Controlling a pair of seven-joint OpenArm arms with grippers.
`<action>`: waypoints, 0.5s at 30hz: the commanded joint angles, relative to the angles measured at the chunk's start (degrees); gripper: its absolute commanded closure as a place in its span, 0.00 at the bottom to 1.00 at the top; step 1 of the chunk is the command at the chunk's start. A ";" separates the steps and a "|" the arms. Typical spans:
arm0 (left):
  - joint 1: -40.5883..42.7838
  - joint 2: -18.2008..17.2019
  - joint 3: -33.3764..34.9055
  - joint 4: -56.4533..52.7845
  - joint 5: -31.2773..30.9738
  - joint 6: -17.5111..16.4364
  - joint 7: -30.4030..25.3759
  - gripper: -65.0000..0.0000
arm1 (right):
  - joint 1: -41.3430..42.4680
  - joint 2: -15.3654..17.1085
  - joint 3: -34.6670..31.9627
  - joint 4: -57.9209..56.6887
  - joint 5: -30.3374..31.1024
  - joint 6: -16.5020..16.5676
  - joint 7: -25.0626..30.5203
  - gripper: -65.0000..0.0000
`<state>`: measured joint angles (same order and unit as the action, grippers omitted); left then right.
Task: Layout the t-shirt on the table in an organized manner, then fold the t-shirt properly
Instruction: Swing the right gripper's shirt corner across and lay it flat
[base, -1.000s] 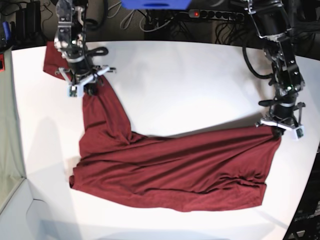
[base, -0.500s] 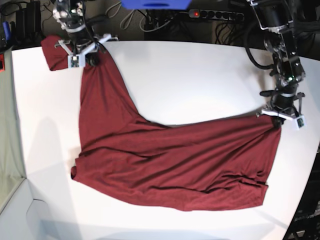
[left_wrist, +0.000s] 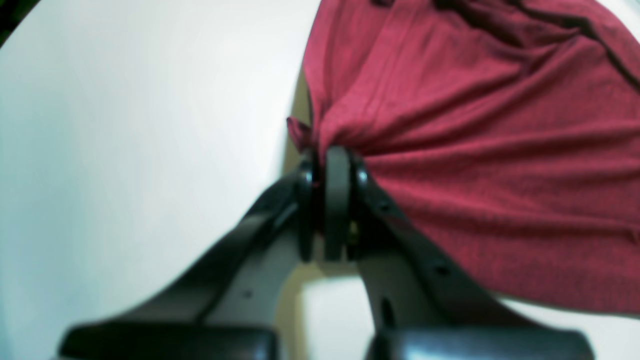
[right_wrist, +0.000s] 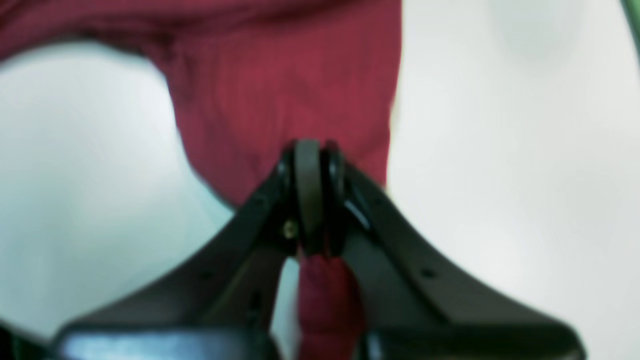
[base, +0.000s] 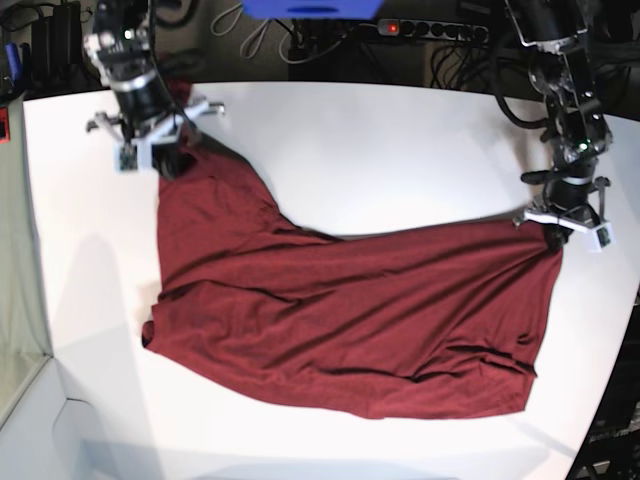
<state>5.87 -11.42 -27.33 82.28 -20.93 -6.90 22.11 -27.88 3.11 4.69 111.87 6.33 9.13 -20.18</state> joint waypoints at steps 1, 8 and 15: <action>-0.11 -0.76 -0.32 1.02 -0.39 -0.01 -1.40 1.00 | 1.99 0.09 0.01 0.17 0.13 -0.20 1.59 1.00; 0.77 -0.76 -0.32 0.75 -0.30 -0.01 -1.40 1.00 | 7.44 -2.28 -0.16 0.08 0.13 -0.20 -0.43 1.00; -0.55 -1.90 -0.14 0.75 -0.57 -0.01 -1.40 1.00 | 5.15 -3.16 -12.56 1.31 0.13 -0.20 -0.17 1.00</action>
<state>6.48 -12.34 -27.29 82.06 -21.15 -6.87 22.24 -23.11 0.05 -7.88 112.01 6.02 8.56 -22.50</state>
